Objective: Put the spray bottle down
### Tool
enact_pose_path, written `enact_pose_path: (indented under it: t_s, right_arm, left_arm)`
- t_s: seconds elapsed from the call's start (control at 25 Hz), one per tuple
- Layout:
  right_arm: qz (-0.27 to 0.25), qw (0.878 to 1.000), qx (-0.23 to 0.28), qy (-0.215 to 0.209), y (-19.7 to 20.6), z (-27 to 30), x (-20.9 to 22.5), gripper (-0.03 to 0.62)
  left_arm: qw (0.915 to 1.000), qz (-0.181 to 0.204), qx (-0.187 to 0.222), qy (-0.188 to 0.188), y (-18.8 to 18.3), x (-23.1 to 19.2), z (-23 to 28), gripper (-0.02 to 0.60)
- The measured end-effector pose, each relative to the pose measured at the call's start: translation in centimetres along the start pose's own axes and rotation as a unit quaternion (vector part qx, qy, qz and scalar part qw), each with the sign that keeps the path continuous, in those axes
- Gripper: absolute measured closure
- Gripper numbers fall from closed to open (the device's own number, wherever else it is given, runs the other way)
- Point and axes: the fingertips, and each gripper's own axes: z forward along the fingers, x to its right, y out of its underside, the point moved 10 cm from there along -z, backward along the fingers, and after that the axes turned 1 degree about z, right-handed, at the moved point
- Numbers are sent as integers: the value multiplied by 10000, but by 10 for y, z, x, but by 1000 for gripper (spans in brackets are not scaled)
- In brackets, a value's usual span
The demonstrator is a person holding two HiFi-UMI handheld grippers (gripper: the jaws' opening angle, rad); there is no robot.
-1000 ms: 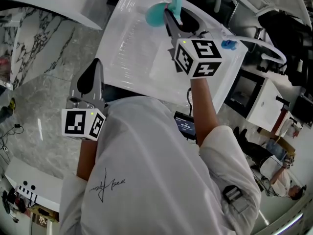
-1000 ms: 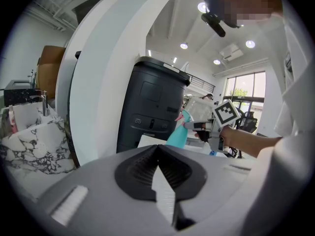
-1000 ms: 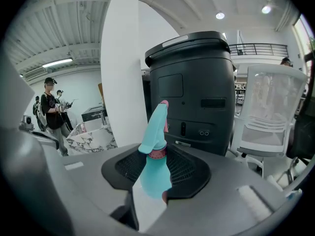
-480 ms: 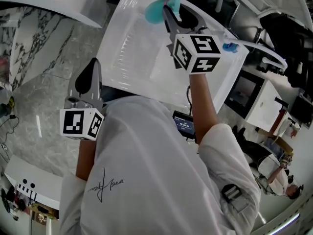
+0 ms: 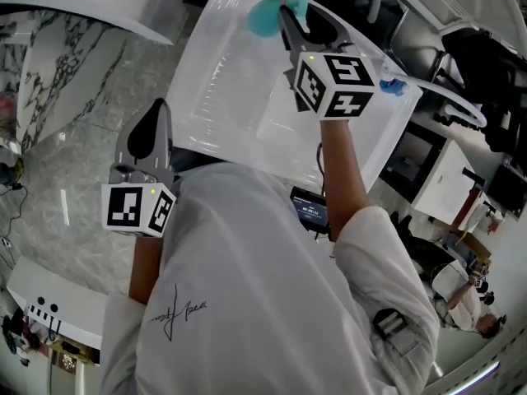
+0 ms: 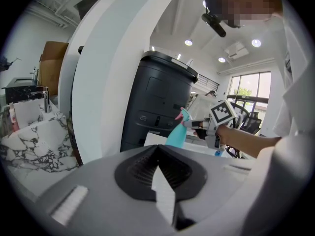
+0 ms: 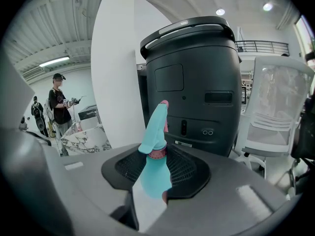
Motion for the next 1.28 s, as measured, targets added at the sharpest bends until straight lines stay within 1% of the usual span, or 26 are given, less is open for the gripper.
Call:
enact_pose_path:
  t_s: [0.48,0.72,0.88,1.28]
  right_arm:
    - [41,9999,-72,112,1,18,6,474]
    - [75,9997,-101,190,3,28,10,474]
    - [80,9996,-125,236,6,33,11,474]
    - [42,9991,-48,412,12,42,13,474]
  left_arm:
    - [10000,-29,-92,21,-3,-11,10,575]
    - [9998,-108,-175,-32,-1,-19,14,575]
    - [9998,-81,-208,-13,-2,-21,16,575]
    - [9997,-90,-246,-27,-3,-27,19,575]
